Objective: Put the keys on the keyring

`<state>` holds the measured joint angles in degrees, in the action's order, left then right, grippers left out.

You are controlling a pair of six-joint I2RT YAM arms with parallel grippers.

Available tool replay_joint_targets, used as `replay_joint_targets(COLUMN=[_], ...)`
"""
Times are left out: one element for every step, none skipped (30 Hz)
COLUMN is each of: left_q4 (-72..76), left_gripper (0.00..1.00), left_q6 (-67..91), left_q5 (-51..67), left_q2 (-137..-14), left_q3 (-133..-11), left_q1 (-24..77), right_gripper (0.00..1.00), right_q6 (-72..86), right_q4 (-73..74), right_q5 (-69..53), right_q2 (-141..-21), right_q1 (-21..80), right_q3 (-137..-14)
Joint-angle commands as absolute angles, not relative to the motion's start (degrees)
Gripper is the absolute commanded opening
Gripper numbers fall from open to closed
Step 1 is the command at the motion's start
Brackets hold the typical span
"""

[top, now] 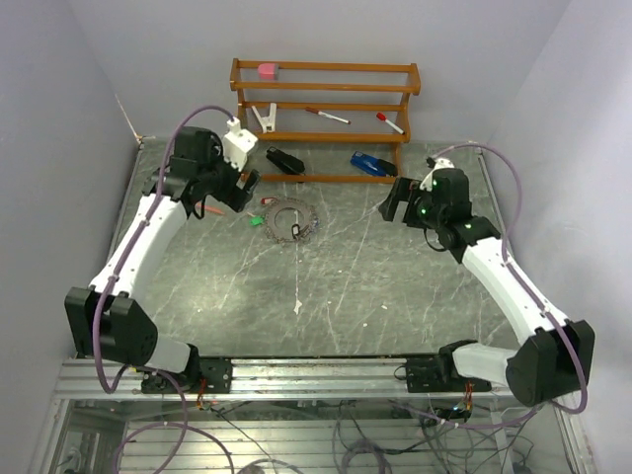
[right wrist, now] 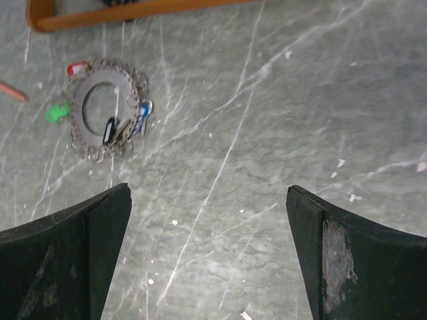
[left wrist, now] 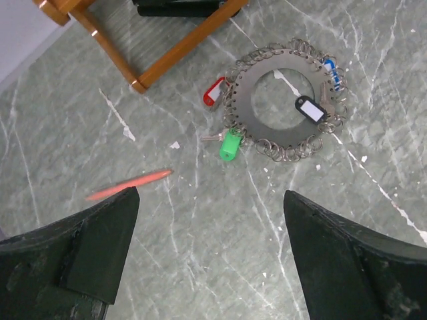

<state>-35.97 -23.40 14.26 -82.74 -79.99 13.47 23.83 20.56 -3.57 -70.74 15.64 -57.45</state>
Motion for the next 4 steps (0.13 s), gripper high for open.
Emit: replay_joint_targets(left_q4=[-28.1, -27.5, -27.0, -26.5], left_gripper=[1.00, 1.00, 1.00, 1.00], left_q6=[-17.0, -16.5, -16.0, -15.5], left_q5=[15.0, 15.5, 16.1, 16.8], left_q2=[-79.8, -79.2, -78.5, -78.0], left_q3=[-74.7, -73.8, -73.0, -72.3], left_q1=[11.2, 10.8, 10.1, 9.1], right_gripper=[1.00, 1.00, 1.00, 0.99], right_q6=[24.9, 24.7, 24.7, 24.8], right_q4=[20.0, 20.4, 21.3, 21.8], right_q5=[3.9, 4.4, 5.0, 5.6], right_q2=[-68.2, -68.6, -68.9, -69.2], right_q1=[15.3, 15.3, 15.3, 15.3], right_q3=[-56.5, -56.8, -56.9, -57.0])
